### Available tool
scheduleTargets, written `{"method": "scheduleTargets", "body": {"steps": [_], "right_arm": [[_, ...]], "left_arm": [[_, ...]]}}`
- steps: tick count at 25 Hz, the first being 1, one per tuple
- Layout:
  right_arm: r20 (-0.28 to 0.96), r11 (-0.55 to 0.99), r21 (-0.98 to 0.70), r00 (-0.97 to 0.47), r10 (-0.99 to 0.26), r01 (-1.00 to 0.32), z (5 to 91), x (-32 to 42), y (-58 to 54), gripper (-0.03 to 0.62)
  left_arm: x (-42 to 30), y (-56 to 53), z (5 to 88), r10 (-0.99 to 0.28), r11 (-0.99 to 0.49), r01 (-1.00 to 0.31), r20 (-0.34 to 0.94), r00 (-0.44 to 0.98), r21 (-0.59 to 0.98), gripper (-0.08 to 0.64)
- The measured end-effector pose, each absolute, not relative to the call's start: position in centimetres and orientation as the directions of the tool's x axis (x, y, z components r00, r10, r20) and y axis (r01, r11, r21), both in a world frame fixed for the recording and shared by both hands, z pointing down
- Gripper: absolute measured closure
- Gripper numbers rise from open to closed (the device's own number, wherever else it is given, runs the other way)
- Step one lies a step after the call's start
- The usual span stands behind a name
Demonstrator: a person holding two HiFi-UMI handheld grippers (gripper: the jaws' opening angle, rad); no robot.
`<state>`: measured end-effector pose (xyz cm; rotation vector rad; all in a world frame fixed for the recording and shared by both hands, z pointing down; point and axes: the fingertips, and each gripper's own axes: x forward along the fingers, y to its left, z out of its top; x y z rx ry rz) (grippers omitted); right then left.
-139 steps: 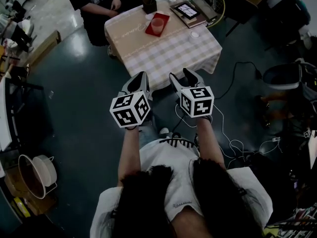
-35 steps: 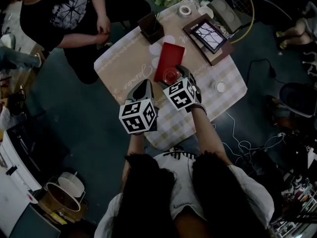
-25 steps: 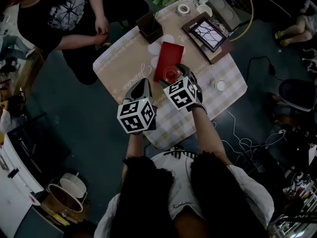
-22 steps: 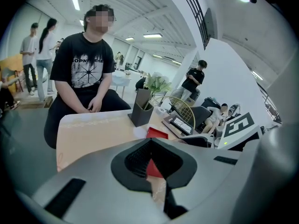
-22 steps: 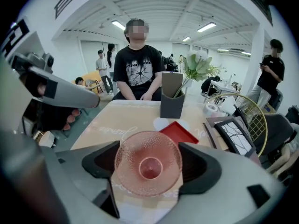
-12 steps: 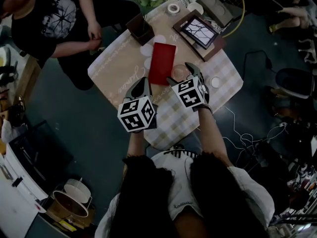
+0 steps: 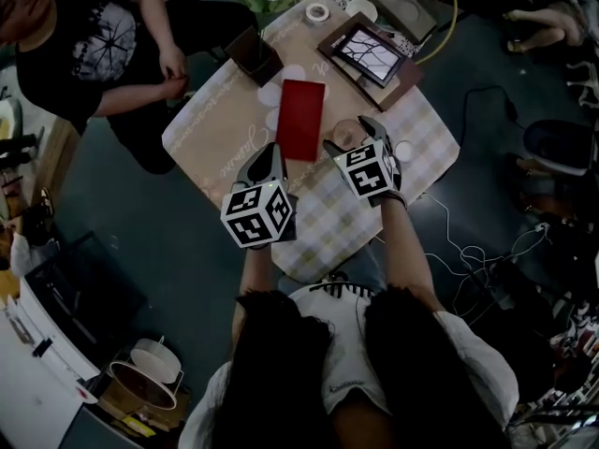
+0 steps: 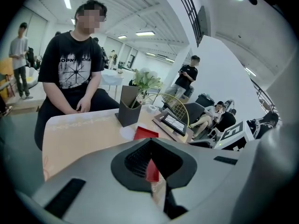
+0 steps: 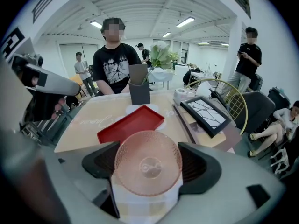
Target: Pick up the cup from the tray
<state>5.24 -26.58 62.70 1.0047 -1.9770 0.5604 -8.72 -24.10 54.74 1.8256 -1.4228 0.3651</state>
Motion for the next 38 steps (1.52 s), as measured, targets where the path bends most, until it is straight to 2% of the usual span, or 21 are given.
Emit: {"method": "scheduleTargets", "body": {"steps": [16,22,30,31,32,33,34,36,38], "right_arm": [[0.814,0.598,-0.042,-0.374,-0.444,-0.801,62.0,5.1,-26.3,0.192],[0.752,0.583,0.000,-0.384,-0.536,-0.812,58.4,5.6,-26.9,0.192],[0.681,0.568,-0.065,-0.453,-0.575,-0.820,54.1,5.3,-25.5,0.195],[0.671,0.550,-0.072,-0.448,-0.590,-0.832,53.6,5.5,-25.4,0.221],[0.658,0.521,-0.075,-0.435,-0.615,-0.850,53.2,6.0,-25.4,0.309],[0.642,0.488,-0.079,-0.419,-0.642,-0.869,52.7,6.4,-25.4,0.438],[0.627,0.461,-0.085,-0.407,-0.664,-0.883,52.2,6.8,-25.3,0.534],[0.604,0.436,-0.104,-0.405,-0.686,-0.894,51.6,7.0,-25.1,0.573],[0.583,0.434,-0.117,-0.416,-0.698,-0.893,50.9,6.8,-24.9,0.581]], "left_arm": [[-8.1,-23.4,54.8,-0.690,-0.051,-0.918,0.651,0.317,0.393,0.554],[-7.7,-22.8,53.9,-0.703,-0.065,-0.916,0.633,0.324,0.396,0.554],[-7.2,-21.8,52.0,-0.725,-0.089,-0.915,0.605,0.330,0.393,0.554],[-7.2,-21.7,51.8,-0.728,-0.091,-0.916,0.601,0.330,0.392,0.554],[-7.2,-21.6,51.7,-0.731,-0.092,-0.916,0.598,0.329,0.390,0.554],[-7.3,-21.5,51.6,-0.734,-0.092,-0.917,0.596,0.327,0.389,0.554],[-7.4,-21.3,51.4,-0.736,-0.090,-0.917,0.594,0.324,0.388,0.554],[-7.7,-21.1,51.2,-0.742,-0.085,-0.918,0.591,0.318,0.388,0.554],[-7.8,-20.9,50.9,-0.746,-0.087,-0.918,0.586,0.317,0.386,0.554]]}}
